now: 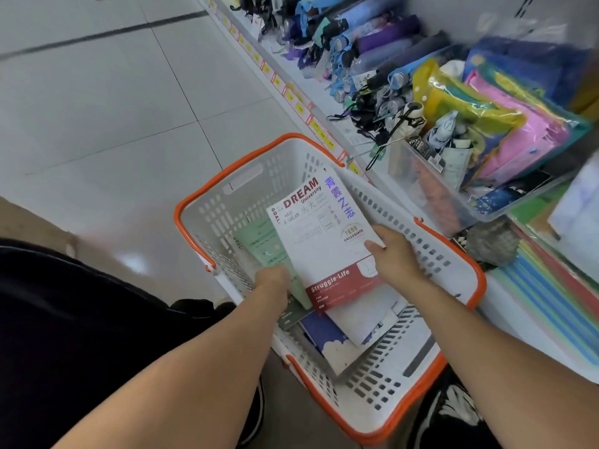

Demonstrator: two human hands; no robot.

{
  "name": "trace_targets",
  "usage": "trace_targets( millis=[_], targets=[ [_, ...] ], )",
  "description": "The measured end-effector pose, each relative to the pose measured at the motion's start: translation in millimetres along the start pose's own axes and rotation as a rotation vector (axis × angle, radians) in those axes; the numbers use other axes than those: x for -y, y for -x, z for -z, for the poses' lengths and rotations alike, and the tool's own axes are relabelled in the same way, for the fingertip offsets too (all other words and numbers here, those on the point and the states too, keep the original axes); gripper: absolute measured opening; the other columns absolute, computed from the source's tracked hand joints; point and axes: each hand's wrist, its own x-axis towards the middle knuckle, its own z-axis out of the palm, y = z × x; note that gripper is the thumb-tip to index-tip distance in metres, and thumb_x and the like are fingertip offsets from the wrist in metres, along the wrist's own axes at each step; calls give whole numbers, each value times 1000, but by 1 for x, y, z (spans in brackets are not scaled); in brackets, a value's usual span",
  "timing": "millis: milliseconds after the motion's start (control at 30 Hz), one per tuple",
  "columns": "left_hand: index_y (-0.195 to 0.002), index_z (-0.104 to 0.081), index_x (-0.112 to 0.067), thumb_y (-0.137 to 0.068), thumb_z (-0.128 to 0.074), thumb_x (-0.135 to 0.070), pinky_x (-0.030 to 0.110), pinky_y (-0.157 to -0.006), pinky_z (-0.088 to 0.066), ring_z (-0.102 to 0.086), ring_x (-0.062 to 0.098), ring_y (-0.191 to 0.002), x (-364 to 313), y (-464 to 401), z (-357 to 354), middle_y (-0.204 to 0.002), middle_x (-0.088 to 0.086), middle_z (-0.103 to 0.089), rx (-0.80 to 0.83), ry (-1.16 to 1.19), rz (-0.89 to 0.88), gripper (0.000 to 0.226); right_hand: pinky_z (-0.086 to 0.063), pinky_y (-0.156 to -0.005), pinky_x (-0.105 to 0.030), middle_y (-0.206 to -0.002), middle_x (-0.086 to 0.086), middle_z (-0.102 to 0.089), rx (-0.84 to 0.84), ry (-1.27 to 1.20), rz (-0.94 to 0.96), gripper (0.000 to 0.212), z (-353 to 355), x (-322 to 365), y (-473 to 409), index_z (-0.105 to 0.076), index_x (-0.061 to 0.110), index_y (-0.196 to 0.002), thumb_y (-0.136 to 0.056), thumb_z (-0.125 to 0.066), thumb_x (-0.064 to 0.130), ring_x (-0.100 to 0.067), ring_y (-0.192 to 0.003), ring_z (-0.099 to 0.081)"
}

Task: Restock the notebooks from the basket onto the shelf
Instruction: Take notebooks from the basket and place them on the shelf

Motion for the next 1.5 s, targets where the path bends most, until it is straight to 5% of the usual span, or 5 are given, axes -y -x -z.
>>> trace_targets(
  millis=[167, 433, 633, 1100, 1500],
  targets=[
    [-87, -60, -10, -98, -49, -6, 26, -41, -51, -67, 19, -63, 3, 0, -8, -77, 6, -70, 99, 182, 135, 16, -47, -63, -13, -105, 4, -70, -233, 69, 65, 27, 13, 10, -9, -64, 20, -122, -99, -52, 12, -12, -84, -64],
    [-116, -49, -10, -92, -38, 9, 49, -76, -59, -67, 30, -93, -12, 5, -18, -106, 14, -64, 80, 214, -111, 33, -58, -73, -33, -107, 1, -71, -277, -221, -35, 21, 29, 11, -15, -66, 23, -107, -98, -54, 7, -19, -91, -70],
    [-109, -59, -18, -89, -35, 1, 38, -58, -59, -73, 26, -67, -44, 56, 10, -85, 11, -76, 248, 276, -328, 37, -60, -58, -28, -114, -13, -69, 131, -734, -329, 29, 31, 35, -8, -63, 10, -125, -100, -50, 4, -18, -76, -73],
    [-119, -64, -32, -94, -51, -53, 46, -66, -59, -73, 33, -91, -176, 216, 15, -106, 7, -75, 737, 171, -624, 35, -61, -76, -44, -122, -2, -70, 7, -830, 224, 47, 133, 157, 30, -50, 32, -136, -100, -49, 1, -26, -104, -71],
    [-127, -53, -44, -98, -56, -23, 30, -41, -52, -70, 22, -65, -258, 354, -76, -95, 1, -74, 992, -240, -1088, 36, -59, -53, -43, -122, 1, -71, -18, -927, 310, 33, 311, 217, 112, -52, 50, -128, -102, -50, 30, -31, -94, -73]
  ],
)
